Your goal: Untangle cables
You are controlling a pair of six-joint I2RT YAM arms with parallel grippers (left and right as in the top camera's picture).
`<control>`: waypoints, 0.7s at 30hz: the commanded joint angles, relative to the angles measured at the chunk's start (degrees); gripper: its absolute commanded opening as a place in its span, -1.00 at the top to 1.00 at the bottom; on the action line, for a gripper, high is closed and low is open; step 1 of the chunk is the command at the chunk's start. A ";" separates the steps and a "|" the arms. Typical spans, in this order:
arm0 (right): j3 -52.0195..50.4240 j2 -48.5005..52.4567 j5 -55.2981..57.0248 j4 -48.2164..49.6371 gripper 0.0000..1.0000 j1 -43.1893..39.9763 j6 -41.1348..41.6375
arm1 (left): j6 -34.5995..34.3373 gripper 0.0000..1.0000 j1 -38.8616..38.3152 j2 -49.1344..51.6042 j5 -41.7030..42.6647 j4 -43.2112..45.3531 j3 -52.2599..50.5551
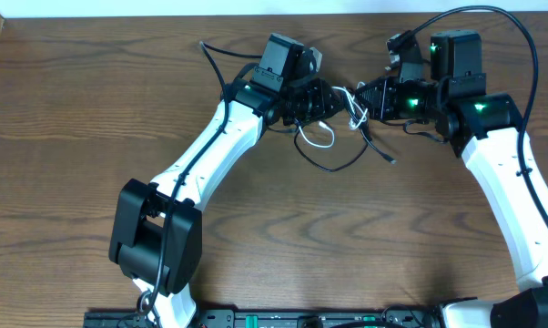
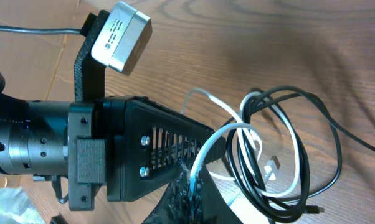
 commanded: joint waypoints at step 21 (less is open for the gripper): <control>0.44 -0.02 0.46 -0.63 0.98 -0.92 -0.50 | -0.92 0.34 -0.48 -0.26 -0.20 4.76 0.17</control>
